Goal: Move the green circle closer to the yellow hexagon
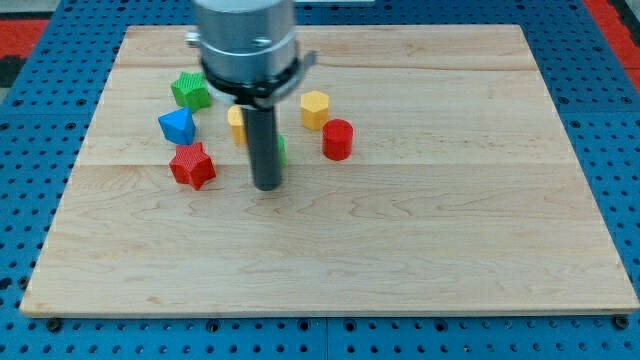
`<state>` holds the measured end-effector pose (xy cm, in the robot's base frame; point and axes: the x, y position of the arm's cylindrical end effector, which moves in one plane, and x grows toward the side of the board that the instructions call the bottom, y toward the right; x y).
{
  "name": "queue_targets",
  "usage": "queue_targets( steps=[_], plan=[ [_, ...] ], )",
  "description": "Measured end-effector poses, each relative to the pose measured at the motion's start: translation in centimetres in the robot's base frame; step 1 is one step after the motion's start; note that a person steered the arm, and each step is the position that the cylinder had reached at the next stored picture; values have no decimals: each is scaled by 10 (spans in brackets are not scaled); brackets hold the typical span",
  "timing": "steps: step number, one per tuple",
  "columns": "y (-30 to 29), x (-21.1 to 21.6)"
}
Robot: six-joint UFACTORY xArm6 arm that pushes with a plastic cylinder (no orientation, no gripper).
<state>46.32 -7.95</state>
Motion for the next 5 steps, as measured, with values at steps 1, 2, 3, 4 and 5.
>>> queue_targets(
  steps=[1,2,3,4,5],
  plan=[
    [7,-17],
    [22,-27],
    [29,-36],
    [35,-8],
    [71,-10]
  ],
)
